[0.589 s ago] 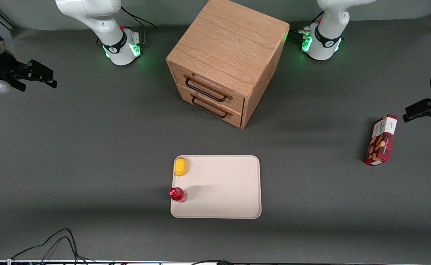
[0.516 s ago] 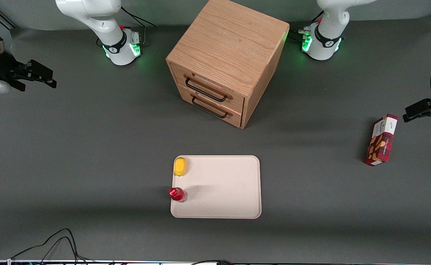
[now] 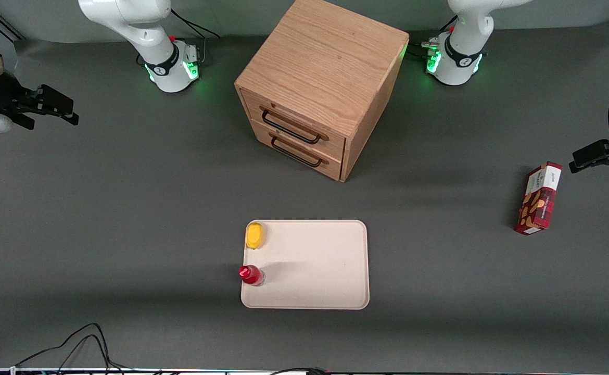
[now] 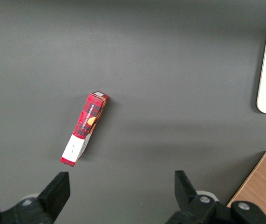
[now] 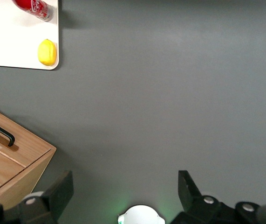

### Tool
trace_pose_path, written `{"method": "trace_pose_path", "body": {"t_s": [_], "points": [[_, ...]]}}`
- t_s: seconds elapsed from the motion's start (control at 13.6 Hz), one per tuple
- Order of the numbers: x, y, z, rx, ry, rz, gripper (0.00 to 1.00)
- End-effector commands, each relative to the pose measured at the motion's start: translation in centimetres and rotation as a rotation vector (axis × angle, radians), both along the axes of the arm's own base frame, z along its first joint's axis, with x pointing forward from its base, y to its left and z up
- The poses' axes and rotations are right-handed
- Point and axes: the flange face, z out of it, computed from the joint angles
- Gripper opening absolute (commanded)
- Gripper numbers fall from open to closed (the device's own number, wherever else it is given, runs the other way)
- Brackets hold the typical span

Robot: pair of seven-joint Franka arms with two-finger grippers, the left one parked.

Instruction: Open upper drawer

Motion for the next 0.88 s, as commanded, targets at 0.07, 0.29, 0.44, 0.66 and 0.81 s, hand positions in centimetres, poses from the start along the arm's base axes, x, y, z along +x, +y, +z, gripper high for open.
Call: {"method": "trace_pose_path", "body": {"t_s": [0.07, 0.29, 0.44, 0.66, 0.81], "points": [[2.4, 2.8, 3.1, 0.132, -0.051, 0.155, 1.0], [3.6, 6.1, 1.7, 0.333, -0.013, 0.195, 1.0], [4.8, 12.0, -1.7, 0.369, 0.062, 0.295, 1.0], [5.0, 20.8, -5.8, 0.423, 0.156, 0.49, 1.0], [3.9, 26.4, -9.1, 0.47, 0.228, 0.629, 1.0]]}}
